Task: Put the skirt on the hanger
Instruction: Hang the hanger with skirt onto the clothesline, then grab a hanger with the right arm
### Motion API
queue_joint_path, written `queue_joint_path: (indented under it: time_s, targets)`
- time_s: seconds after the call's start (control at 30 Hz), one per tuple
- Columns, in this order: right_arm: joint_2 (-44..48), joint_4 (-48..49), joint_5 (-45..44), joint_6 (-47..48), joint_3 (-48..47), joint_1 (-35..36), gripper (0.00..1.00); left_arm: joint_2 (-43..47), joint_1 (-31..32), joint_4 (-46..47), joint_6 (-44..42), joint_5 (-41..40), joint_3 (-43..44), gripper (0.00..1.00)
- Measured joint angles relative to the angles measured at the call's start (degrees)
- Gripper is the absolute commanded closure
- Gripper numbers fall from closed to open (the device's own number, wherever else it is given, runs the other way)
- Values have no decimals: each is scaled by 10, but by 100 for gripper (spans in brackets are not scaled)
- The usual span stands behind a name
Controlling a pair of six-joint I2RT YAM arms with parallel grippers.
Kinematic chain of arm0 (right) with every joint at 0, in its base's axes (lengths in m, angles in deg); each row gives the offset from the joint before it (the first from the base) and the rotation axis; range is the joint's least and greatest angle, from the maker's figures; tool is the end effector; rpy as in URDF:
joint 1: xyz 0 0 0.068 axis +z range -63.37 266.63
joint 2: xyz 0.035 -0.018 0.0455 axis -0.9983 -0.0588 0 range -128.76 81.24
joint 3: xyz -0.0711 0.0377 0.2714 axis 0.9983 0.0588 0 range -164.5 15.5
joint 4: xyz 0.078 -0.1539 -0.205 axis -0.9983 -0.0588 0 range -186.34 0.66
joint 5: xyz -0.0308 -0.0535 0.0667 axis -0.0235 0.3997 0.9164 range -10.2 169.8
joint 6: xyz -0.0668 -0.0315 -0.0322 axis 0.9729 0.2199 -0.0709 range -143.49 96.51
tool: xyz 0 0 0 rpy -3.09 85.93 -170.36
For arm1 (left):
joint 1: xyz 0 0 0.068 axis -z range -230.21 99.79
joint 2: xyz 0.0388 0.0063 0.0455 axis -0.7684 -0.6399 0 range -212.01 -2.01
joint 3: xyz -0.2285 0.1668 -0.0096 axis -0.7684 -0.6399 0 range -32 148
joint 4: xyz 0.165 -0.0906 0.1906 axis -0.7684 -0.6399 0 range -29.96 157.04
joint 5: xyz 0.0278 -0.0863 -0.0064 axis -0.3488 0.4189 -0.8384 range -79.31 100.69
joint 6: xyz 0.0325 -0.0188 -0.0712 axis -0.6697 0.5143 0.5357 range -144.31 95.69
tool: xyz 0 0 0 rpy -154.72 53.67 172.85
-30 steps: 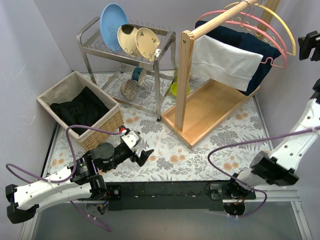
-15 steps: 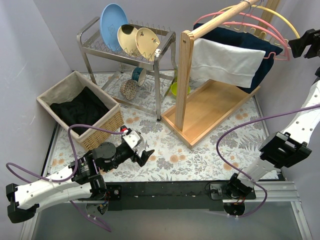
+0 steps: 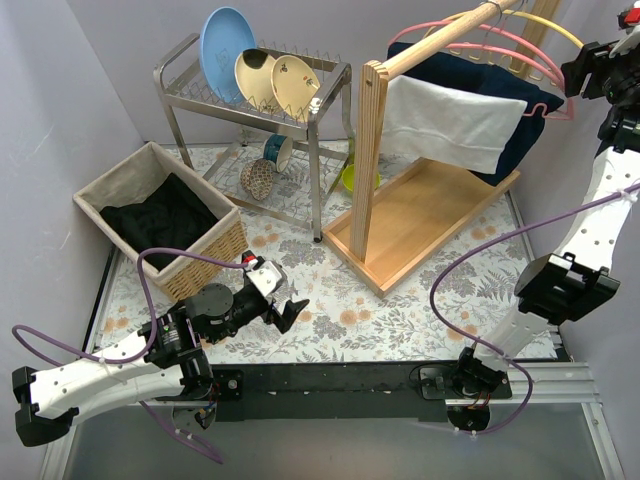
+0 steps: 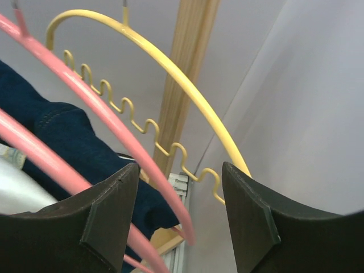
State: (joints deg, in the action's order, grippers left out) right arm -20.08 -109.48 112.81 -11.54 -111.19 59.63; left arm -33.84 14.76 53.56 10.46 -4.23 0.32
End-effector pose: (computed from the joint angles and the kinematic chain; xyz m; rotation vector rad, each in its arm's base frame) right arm 0.3805 -0.1512 0.5569 -0.2716 1.4707 -0.1222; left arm 0.0905 -0.1516 0.2887 0.3035 1.8828 -0.9938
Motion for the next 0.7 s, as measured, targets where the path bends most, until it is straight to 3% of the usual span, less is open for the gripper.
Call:
queue_joint_path:
  time_s: [0.27, 0.7]
  targets:
    - [-21, 12, -50, 15, -6, 5, 36, -6, -2, 0, 0, 4, 0, 2]
    - [-29, 26, -187, 120, 9, 65, 38, -13, -3, 0, 0, 7, 0, 2]
